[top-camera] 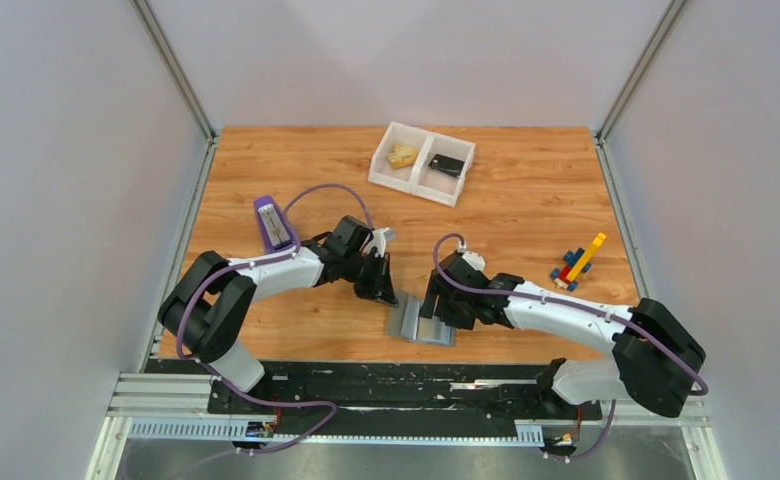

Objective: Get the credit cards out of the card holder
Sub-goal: Remove the credit card from the card holder.

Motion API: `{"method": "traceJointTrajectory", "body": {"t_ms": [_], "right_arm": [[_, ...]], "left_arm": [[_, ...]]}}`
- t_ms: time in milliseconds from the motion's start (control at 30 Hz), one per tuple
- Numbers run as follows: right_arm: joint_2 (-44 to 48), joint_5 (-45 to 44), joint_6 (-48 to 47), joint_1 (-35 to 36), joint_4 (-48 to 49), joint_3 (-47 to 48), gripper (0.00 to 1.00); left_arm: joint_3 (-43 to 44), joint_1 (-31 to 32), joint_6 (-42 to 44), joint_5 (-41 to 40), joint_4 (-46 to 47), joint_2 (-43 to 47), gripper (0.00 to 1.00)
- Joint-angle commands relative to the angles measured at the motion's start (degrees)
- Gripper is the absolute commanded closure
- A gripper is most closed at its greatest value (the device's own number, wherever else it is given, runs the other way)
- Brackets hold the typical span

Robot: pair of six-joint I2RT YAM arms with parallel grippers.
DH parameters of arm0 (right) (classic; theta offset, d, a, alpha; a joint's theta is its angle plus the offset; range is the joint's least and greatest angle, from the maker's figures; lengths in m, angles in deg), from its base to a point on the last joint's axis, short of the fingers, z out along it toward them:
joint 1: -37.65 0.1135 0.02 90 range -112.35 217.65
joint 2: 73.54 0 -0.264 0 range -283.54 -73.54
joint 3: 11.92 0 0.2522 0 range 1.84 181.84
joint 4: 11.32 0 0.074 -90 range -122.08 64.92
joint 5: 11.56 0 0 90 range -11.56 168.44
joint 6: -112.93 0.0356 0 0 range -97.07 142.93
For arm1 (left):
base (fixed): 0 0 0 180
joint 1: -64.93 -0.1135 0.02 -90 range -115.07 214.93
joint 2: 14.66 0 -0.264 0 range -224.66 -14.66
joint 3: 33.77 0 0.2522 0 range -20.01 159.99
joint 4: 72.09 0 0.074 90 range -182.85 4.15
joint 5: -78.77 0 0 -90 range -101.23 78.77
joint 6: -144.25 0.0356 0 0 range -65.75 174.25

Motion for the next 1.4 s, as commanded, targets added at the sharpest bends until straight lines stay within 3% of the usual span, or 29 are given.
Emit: {"method": "traceJointTrajectory", "body": {"t_ms": [0, 867, 1133, 1333, 1367], "right_arm": [[-1.01, -0.49, 0.0, -0.24, 2.54, 0.79, 0.36], [-7.44, -0.59, 0.35, -0.56, 6.04, -0.5, 0.38], [-3.85, 8.3, -3.75, -1.7, 20.25, -3.59, 0.38], [-2.85, 12.48, -5.35, -1.89, 24.31, -2.29, 0.43], [-3.02, 13.4, -5.45, -1.85, 24.91, -1.98, 0.44]], "left_arm": [[1.09, 0.22, 0.98, 0.38, 0.46, 0.44, 1.0], [-0.02, 0.18, 0.7, 0.47, 2.24, -0.63, 1.0], [-0.91, 0.21, -0.03, 0.68, 3.31, -0.98, 1.0], [-0.53, 0.17, -0.53, 0.77, 3.18, -0.47, 1.0], [-0.34, 0.17, -0.63, 0.74, 2.8, -0.28, 0.94]]}}
